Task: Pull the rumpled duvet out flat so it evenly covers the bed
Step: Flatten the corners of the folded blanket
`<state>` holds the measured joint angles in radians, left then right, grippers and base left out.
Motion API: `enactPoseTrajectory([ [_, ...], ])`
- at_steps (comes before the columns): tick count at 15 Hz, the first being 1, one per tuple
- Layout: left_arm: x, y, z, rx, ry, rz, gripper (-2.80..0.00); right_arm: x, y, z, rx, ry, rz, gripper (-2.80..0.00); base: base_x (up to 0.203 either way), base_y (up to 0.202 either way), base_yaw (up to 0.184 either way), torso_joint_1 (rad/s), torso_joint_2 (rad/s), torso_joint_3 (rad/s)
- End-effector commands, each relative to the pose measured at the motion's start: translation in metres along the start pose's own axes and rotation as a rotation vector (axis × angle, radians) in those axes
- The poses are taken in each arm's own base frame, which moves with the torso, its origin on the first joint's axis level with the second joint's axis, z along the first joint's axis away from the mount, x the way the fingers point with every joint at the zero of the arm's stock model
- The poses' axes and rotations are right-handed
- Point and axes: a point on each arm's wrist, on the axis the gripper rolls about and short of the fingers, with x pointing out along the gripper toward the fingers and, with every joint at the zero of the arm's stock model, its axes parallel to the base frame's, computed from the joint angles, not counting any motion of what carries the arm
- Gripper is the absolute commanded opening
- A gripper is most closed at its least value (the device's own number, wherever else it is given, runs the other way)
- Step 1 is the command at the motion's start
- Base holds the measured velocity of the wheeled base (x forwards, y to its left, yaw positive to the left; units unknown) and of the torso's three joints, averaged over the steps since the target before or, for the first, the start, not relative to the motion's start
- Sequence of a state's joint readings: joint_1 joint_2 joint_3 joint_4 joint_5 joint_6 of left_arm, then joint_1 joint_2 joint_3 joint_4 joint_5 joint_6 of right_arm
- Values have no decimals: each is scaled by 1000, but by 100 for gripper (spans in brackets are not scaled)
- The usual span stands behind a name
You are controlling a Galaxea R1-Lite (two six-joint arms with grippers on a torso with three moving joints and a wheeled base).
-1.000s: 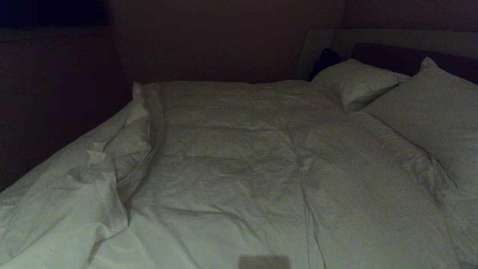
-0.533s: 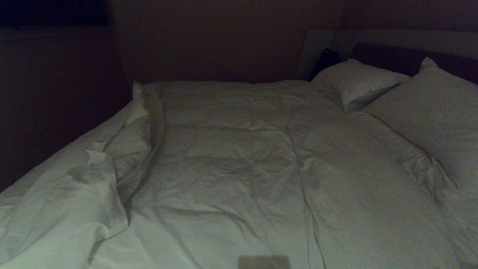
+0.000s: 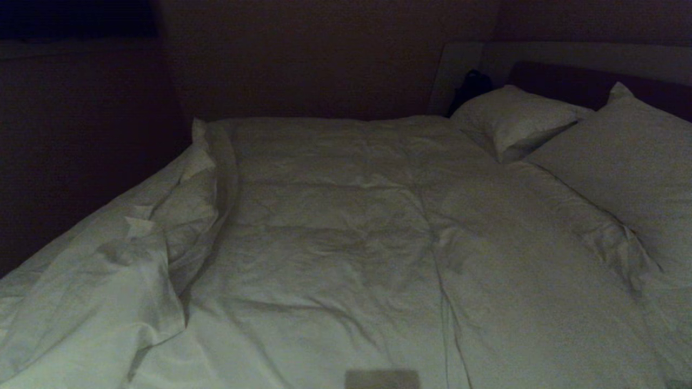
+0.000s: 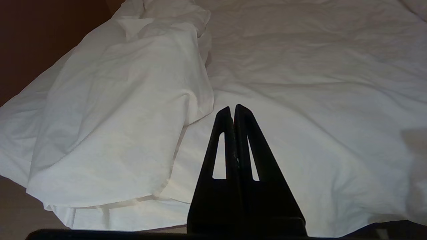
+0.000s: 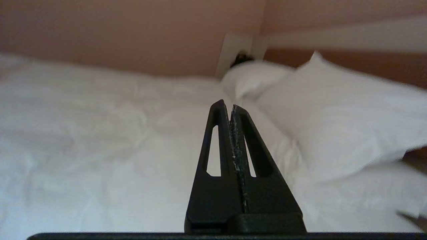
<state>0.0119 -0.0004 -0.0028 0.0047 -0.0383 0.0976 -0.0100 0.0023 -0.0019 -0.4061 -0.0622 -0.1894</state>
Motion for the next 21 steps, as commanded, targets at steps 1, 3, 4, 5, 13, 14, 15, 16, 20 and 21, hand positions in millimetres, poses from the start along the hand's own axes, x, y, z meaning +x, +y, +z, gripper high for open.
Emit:
enactPoseTrajectory([
  [1,0,0,0,1,0,0,-280,-4,5,-27,-3,262,52,-280,0,0,0,0,0,0],
  [3,0,0,0,1,0,0,-280,-4,6,-29,5,283,78,-280,0,0,0,0,0,0],
  [4,0,0,0,1,0,0,-280,-5,7,-31,19,297,95,-280,0,0,0,0,0,0],
  [5,0,0,0,1,0,2,-280,-5,7,-32,22,314,99,-280,0,0,0,0,0,0],
  [13,0,0,0,1,0,0,-280,-6,7,-33,29,321,104,-280,0,0,0,0,0,0],
  [14,0,0,0,1,0,0,-280,-6,7,-33,29,322,104,-280,0,0,0,0,0,0],
  [15,0,0,0,1,0,0,-280,-6,7,-33,29,321,104,-280,0,0,0,0,0,0],
  [16,0,0,0,1,0,0,-280,-6,7,-33,28,320,104,-280,0,0,0,0,0,0],
  [20,0,0,0,1,0,0,-280,-6,7,-33,29,322,104,-280,0,0,0,0,0,0],
  [21,0,0,0,1,0,0,-280,-6,7,-33,29,322,104,-280,0,0,0,0,0,0],
])
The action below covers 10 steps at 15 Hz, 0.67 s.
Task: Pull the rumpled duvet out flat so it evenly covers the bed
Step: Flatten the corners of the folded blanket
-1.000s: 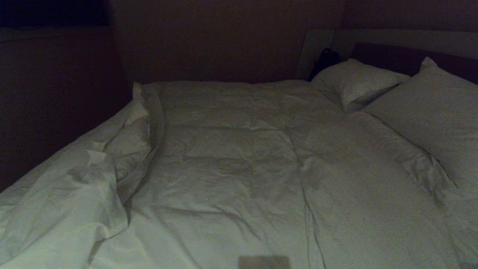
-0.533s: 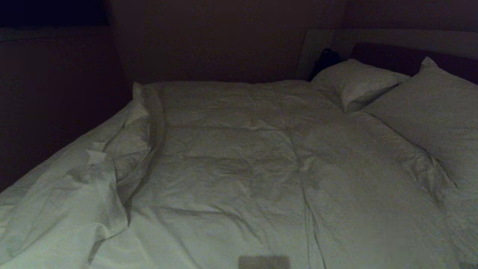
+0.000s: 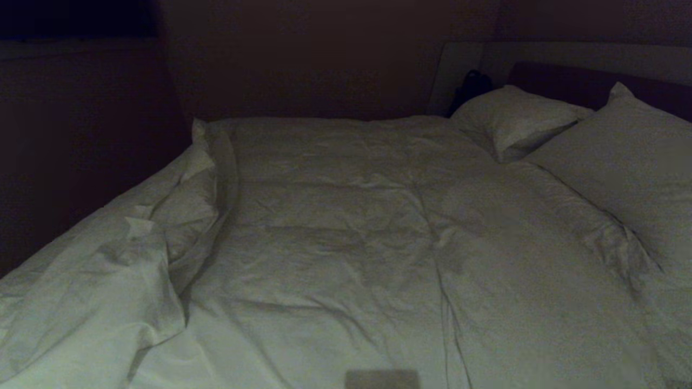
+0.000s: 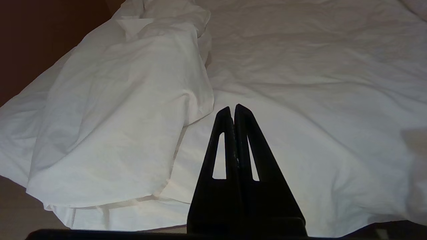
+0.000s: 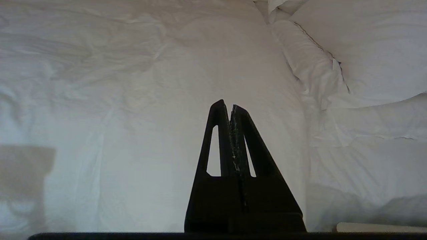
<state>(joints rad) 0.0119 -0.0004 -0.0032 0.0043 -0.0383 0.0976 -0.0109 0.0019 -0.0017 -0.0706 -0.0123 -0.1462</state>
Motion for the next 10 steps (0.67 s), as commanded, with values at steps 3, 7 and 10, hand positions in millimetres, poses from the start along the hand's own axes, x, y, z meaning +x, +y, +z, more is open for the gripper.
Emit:
enactPoseTrajectory([
  [3,0,0,0,0,1,0,-280,0,0,0,-1,0,0,-280,0,0,0,0,0,0],
  [7,0,0,0,5,1,0,-280,0,0,0,-3,0,0,-280,0,0,0,0,0,0],
  [10,0,0,0,-1,1,0,-280,0,0,0,0,0,0,-280,0,0,0,0,0,0],
])
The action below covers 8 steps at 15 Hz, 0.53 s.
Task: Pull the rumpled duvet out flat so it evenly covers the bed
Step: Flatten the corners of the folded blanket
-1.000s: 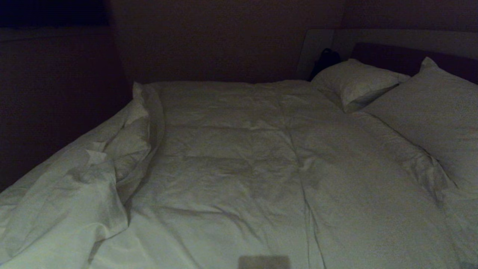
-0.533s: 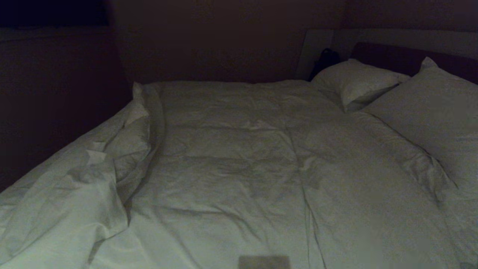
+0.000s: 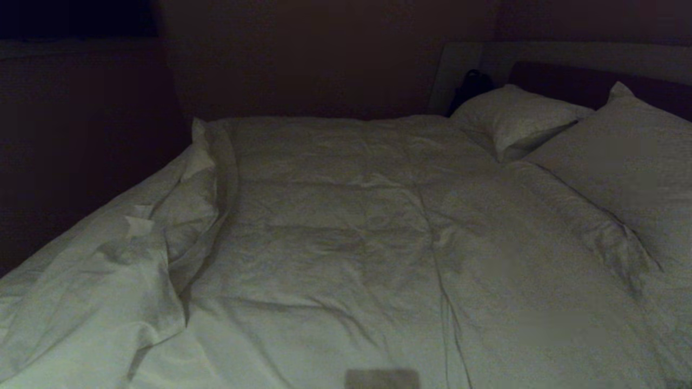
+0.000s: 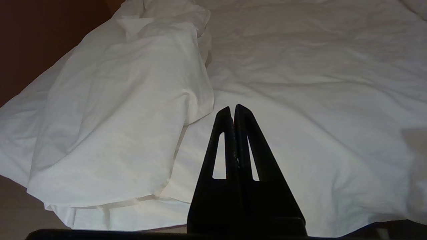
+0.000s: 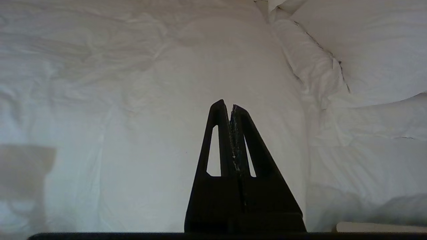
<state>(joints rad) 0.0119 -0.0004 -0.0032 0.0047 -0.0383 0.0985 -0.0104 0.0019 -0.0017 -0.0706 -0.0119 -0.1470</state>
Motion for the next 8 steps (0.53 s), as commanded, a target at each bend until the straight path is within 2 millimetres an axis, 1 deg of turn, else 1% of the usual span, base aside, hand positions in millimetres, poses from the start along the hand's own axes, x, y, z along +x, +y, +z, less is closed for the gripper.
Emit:
enactPoseTrajectory([
  [1,0,0,0,-8,1,2,-280,0,0,0,1,0,-1,-280,-93,0,-2,8,6,8],
  [8,0,0,0,-17,2,5,-280,0,0,0,-2,-1,1,-280,-191,0,1,0,0,2],
])
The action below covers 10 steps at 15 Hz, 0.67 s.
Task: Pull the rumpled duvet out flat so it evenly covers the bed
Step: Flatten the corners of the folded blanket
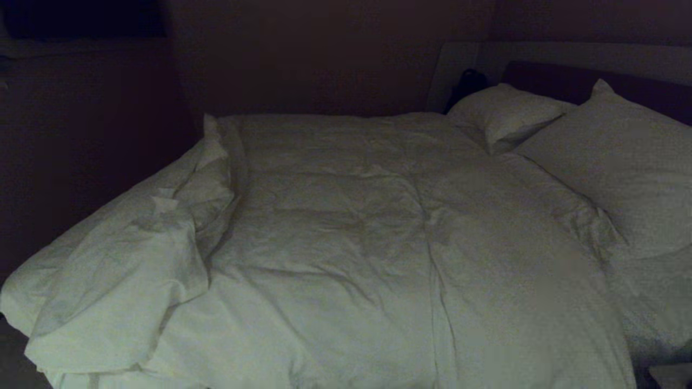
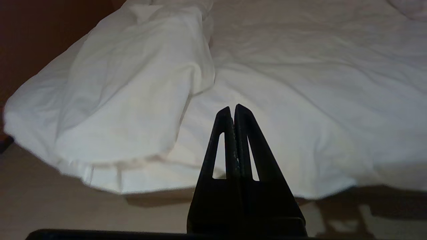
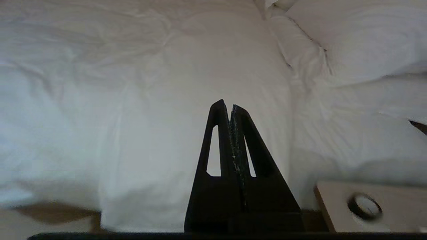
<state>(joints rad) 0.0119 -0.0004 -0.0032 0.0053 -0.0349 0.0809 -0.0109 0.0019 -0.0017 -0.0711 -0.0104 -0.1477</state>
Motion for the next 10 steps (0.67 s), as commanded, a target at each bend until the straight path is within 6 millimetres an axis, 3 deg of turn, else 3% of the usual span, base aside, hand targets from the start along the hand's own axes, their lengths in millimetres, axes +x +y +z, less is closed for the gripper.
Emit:
enactPoseTrajectory([
  [1,0,0,0,0,1,1,-280,0,0,0,-1,0,0,-280,-194,0,1,2,2,2],
  [7,0,0,0,0,0,0,-280,0,0,0,-4,0,0,-280,-191,0,0,1,2,2],
  [10,0,0,0,7,1,0,-280,0,1,-1,-3,4,21,-280,-33,0,0,1,1,1],
])
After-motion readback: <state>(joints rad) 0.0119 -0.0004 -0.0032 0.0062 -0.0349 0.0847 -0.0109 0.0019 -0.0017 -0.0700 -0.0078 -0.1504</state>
